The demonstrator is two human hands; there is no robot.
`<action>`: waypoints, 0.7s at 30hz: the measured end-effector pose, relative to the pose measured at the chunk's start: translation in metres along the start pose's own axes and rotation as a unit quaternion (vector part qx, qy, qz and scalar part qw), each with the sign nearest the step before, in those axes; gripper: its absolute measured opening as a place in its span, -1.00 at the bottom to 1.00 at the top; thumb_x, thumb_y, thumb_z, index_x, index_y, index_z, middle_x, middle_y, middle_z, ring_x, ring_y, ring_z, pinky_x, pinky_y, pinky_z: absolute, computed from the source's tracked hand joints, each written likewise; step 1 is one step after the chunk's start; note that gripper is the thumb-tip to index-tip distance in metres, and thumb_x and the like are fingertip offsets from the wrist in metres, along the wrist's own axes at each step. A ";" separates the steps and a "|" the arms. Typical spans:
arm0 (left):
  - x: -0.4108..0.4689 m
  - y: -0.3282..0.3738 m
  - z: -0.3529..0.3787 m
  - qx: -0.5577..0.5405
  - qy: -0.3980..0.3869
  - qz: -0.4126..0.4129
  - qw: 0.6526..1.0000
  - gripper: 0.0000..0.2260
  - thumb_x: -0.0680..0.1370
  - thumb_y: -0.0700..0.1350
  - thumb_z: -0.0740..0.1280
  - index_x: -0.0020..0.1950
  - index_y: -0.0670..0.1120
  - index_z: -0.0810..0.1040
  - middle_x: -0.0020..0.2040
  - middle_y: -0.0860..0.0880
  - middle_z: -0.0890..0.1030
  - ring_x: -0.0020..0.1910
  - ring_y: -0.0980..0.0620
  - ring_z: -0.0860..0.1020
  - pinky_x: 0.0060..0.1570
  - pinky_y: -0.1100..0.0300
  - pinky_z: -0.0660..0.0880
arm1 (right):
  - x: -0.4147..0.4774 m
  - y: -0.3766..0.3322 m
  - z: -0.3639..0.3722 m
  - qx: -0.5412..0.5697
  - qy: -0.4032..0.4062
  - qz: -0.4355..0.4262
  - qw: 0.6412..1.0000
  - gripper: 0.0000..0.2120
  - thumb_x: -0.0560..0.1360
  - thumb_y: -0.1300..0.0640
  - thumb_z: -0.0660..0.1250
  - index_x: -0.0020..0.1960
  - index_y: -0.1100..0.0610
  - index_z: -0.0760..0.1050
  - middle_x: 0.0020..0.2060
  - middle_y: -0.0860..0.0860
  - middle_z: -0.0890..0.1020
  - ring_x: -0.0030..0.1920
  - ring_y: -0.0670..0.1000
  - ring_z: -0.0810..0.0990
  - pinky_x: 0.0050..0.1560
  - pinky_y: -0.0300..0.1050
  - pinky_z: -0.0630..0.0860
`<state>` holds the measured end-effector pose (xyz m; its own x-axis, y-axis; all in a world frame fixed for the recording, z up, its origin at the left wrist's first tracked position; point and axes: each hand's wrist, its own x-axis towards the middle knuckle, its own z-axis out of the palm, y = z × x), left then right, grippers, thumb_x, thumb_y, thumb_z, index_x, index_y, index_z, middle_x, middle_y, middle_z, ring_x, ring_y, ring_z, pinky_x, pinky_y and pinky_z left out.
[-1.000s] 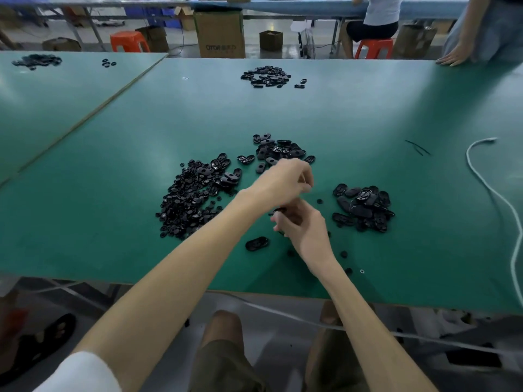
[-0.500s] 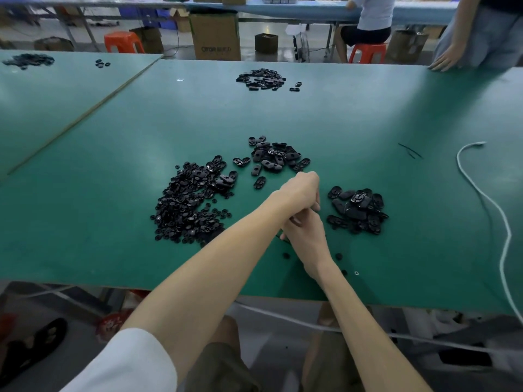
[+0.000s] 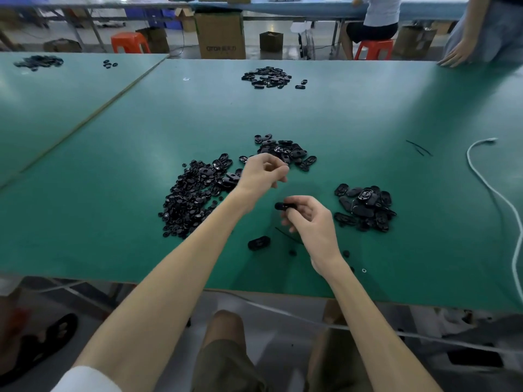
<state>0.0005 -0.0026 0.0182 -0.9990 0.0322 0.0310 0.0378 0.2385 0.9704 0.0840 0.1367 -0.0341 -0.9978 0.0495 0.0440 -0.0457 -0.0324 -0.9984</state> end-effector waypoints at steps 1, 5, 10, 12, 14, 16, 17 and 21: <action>-0.004 -0.003 -0.007 -0.046 0.006 -0.007 0.999 -0.93 0.59 -0.28 0.43 -0.01 -0.20 0.55 -0.23 -0.09 0.64 -0.33 0.13 0.61 -0.25 0.25 0.52 | 0.000 0.000 0.000 0.004 0.003 -0.003 1.000 -0.80 0.59 0.35 0.34 0.11 0.12 0.63 -0.15 -0.02 0.75 -0.22 -0.05 0.70 -0.24 -0.24 0.56; -0.018 -0.021 -0.015 -0.107 0.022 -0.001 0.994 -0.92 0.56 -0.23 0.48 -0.04 -0.17 0.59 -0.21 -0.09 0.66 -0.28 0.07 0.64 -0.25 0.23 0.52 | 0.001 0.001 0.000 0.016 0.005 -0.007 1.000 -0.76 0.58 0.34 0.36 0.17 0.09 0.60 -0.13 0.03 0.73 -0.20 -0.02 0.70 -0.21 -0.22 0.56; -0.029 -0.044 -0.007 -0.115 0.049 0.001 0.992 -0.84 0.56 -0.11 0.50 0.00 -0.18 0.62 -0.29 -0.02 0.65 -0.33 0.12 0.60 -0.27 0.27 0.52 | 0.001 0.002 0.000 0.024 0.007 -0.014 1.000 -0.80 0.58 0.32 0.39 0.16 0.12 0.59 -0.10 0.05 0.76 -0.16 0.01 0.72 -0.20 -0.20 0.58; -0.032 -0.050 -0.004 -0.115 0.056 0.007 0.992 -0.80 0.57 -0.09 0.49 0.02 -0.22 0.61 -0.30 -0.01 0.64 -0.33 0.12 0.59 -0.25 0.26 0.52 | 0.001 0.002 -0.001 0.030 0.012 -0.016 0.999 -0.81 0.59 0.32 0.40 0.15 0.12 0.59 -0.09 0.05 0.76 -0.14 0.03 0.73 -0.19 -0.20 0.59; -0.036 -0.053 -0.001 -0.122 0.062 0.024 0.990 -0.81 0.58 -0.11 0.48 0.02 -0.23 0.60 -0.29 -0.03 0.64 -0.34 0.10 0.59 -0.26 0.26 0.52 | 0.002 0.003 -0.002 0.038 0.023 -0.016 0.999 -0.82 0.59 0.32 0.40 0.15 0.12 0.58 -0.08 0.05 0.75 -0.13 0.04 0.74 -0.19 -0.19 0.60; -0.038 -0.055 0.000 -0.126 0.065 0.039 0.989 -0.82 0.57 -0.12 0.49 0.01 -0.23 0.62 -0.28 -0.03 0.64 -0.34 0.09 0.58 -0.27 0.26 0.52 | 0.002 0.003 -0.001 0.042 0.030 -0.015 0.999 -0.82 0.60 0.32 0.40 0.15 0.13 0.58 -0.08 0.05 0.75 -0.14 0.04 0.74 -0.19 -0.19 0.60; -0.039 -0.056 0.000 -0.123 0.065 0.046 0.989 -0.82 0.57 -0.12 0.49 0.00 -0.23 0.64 -0.29 -0.03 0.65 -0.34 0.09 0.58 -0.27 0.27 0.51 | 0.002 0.004 -0.001 0.041 0.034 -0.014 0.998 -0.83 0.60 0.31 0.40 0.16 0.13 0.58 -0.07 0.05 0.75 -0.14 0.04 0.74 -0.19 -0.19 0.60; -0.040 -0.059 0.001 -0.121 0.062 0.065 0.989 -0.89 0.54 -0.14 0.52 -0.02 -0.18 0.71 -0.27 -0.03 0.70 -0.32 0.09 0.62 -0.27 0.28 0.53 | 0.004 0.006 -0.001 0.032 0.053 -0.016 0.998 -0.84 0.62 0.30 0.37 0.17 0.13 0.58 -0.04 0.05 0.73 -0.13 0.03 0.74 -0.19 -0.19 0.60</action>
<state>0.0381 -0.0174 -0.0404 -0.9818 -0.0746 0.1746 0.1750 0.0011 0.9846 0.0794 0.1375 -0.0404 -0.9854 0.1562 0.0684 -0.0837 -0.0932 -0.9921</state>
